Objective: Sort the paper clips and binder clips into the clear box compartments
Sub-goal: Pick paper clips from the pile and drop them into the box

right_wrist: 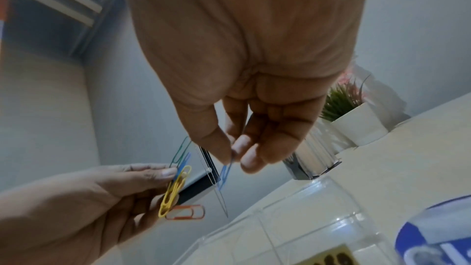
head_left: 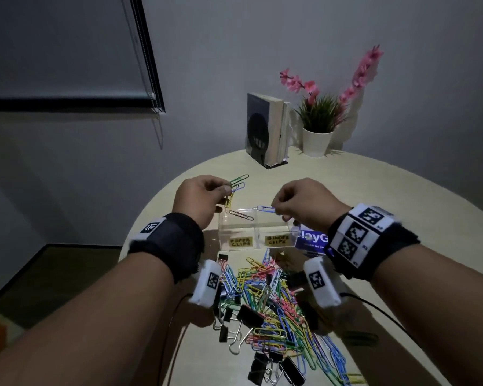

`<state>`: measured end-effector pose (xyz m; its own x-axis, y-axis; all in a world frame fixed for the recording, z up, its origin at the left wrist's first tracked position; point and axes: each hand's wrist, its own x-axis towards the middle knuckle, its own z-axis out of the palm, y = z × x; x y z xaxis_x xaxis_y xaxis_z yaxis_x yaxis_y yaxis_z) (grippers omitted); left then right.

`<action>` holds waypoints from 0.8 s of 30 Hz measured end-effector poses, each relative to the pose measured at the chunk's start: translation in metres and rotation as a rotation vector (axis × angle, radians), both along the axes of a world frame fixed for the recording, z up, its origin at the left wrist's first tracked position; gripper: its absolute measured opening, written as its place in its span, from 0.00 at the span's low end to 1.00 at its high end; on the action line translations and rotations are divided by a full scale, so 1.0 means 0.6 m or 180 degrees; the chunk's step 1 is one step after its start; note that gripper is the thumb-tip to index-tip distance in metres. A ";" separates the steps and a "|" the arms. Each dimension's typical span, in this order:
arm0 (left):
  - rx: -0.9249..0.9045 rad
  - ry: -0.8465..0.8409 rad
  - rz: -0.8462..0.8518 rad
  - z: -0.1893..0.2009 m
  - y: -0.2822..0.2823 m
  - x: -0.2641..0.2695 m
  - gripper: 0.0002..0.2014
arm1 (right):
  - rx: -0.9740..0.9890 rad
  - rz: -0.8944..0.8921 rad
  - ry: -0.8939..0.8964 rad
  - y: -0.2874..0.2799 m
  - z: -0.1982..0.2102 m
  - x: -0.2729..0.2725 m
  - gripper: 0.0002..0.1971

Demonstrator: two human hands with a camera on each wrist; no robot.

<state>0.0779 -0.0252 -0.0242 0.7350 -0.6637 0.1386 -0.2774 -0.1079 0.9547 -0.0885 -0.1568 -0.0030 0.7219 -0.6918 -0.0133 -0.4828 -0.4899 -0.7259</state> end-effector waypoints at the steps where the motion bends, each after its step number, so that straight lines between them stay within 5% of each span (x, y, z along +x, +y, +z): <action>1: 0.0011 0.0007 0.0067 -0.006 -0.006 0.003 0.07 | -0.0017 -0.0013 0.0020 0.001 -0.004 0.013 0.04; 10: 0.1726 -0.1578 -0.0114 -0.048 -0.009 -0.002 0.08 | -0.0336 0.0144 0.0322 0.027 -0.042 0.057 0.04; 15: 0.1799 -0.2111 -0.0229 -0.032 0.012 -0.018 0.09 | -0.0466 0.0127 0.0298 0.023 -0.028 0.002 0.04; 20: 0.2363 -0.2587 -0.1299 -0.020 0.033 -0.076 0.09 | -0.1033 0.0295 0.1519 0.002 -0.044 -0.084 0.06; 24: 0.3142 -0.3035 -0.1748 -0.046 0.031 -0.102 0.13 | -0.1080 0.0504 0.1841 0.005 -0.082 -0.094 0.06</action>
<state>0.0167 -0.0066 -0.0518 0.2592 -0.9332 -0.2489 -0.9637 -0.2668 -0.0032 -0.1451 -0.1537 -0.0520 0.7567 -0.6126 -0.2281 -0.6503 -0.7411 -0.1670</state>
